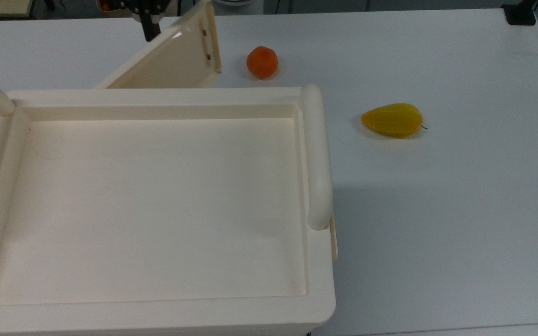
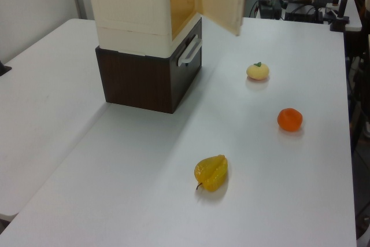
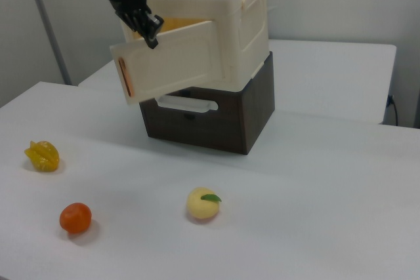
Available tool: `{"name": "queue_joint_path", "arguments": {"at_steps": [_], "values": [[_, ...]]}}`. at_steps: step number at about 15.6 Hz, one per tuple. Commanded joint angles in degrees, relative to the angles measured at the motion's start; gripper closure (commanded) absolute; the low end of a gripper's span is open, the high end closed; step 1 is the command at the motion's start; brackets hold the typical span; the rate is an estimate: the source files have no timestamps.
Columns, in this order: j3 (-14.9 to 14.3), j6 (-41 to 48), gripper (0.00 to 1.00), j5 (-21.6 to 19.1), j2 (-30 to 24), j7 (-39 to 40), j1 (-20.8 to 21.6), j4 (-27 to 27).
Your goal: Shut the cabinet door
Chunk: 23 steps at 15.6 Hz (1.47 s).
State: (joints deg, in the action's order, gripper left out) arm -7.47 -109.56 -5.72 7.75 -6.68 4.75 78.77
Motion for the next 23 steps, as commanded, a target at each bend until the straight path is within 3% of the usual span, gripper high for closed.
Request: {"name": "queue_joint_path", "arguments": {"at_steps": [1,5,16,23], "values": [[1.0,-7.1,1.0,-1.0,2.3,-1.1,2.2,2.0],[3.2,-19.7,1.0,-1.0,5.9,-1.3,2.2,2.2],[3.2,-28.9,1.0,-1.0,7.1,-1.2,2.1,2.5],[3.2,-29.0,1.0,-0.9,7.2,-1.0,1.9,2.6]]}}
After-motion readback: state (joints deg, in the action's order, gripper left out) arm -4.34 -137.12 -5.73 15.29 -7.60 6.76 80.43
